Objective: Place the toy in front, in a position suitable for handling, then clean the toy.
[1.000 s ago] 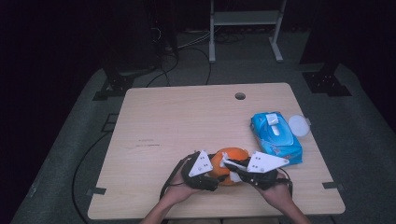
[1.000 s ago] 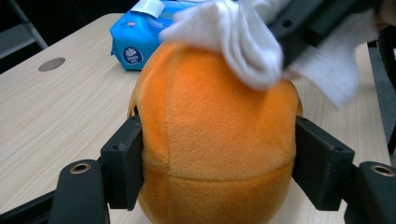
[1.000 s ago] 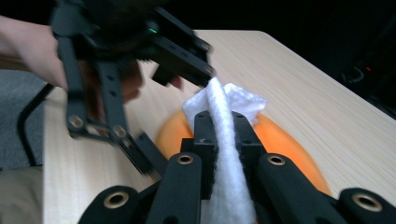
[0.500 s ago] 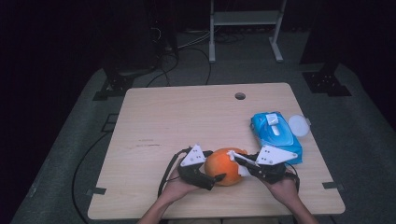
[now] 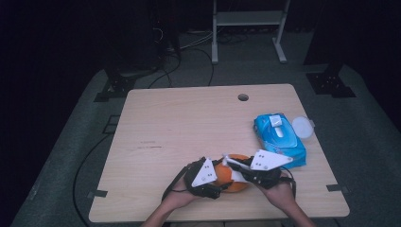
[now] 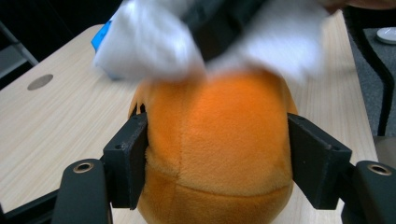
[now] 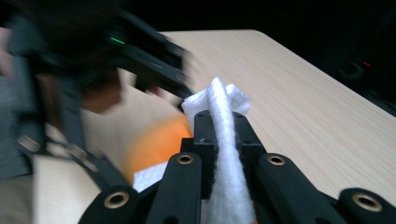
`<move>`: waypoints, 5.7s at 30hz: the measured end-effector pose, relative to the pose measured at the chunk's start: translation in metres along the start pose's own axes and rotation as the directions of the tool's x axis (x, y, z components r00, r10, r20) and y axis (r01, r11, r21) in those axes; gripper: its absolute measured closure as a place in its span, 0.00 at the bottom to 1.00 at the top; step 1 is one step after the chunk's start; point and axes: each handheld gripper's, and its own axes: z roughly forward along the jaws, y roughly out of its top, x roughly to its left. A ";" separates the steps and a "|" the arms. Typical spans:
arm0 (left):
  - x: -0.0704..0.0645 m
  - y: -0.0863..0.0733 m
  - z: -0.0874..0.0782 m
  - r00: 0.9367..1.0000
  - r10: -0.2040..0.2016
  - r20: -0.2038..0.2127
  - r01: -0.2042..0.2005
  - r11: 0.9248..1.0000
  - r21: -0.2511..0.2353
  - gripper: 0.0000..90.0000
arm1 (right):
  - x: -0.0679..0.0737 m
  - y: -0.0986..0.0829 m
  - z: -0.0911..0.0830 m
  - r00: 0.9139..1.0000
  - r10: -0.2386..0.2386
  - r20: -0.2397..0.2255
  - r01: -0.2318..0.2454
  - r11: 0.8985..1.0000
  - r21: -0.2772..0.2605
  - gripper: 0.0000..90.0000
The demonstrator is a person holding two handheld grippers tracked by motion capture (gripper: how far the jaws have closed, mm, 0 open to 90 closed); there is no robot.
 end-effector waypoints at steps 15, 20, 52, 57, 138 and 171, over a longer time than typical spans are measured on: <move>0.000 -0.001 0.000 0.999 0.019 0.028 -0.019 1.000 0.006 0.31 | 0.011 0.004 0.007 0.997 -0.009 -0.076 0.009 1.000 -0.003 0.92; 0.015 -0.015 -0.007 0.996 -0.085 0.036 0.085 0.996 0.008 0.33 | -0.015 -0.015 -0.006 0.997 0.075 -0.015 -0.075 0.997 0.002 0.92; 0.032 -0.014 -0.011 0.984 -0.177 0.032 0.178 0.984 -0.021 0.21 | -0.003 -0.014 0.008 0.999 0.045 0.013 -0.045 0.999 0.017 0.91; 0.035 -0.019 -0.015 0.985 -0.169 0.035 0.169 0.986 0.011 0.32 | 0.013 -0.004 0.016 1.000 -0.007 -0.028 0.008 1.000 0.016 0.91; 0.030 -0.022 -0.019 0.993 -0.102 0.067 0.103 0.994 -0.023 0.33 | -0.016 -0.026 0.011 0.987 0.161 -0.013 -0.161 0.986 -0.042 0.91; 0.005 -0.004 -0.004 0.996 -0.062 0.069 0.061 0.998 0.009 0.23 | -0.001 -0.013 0.014 0.991 0.115 -0.074 -0.118 0.993 -0.033 0.91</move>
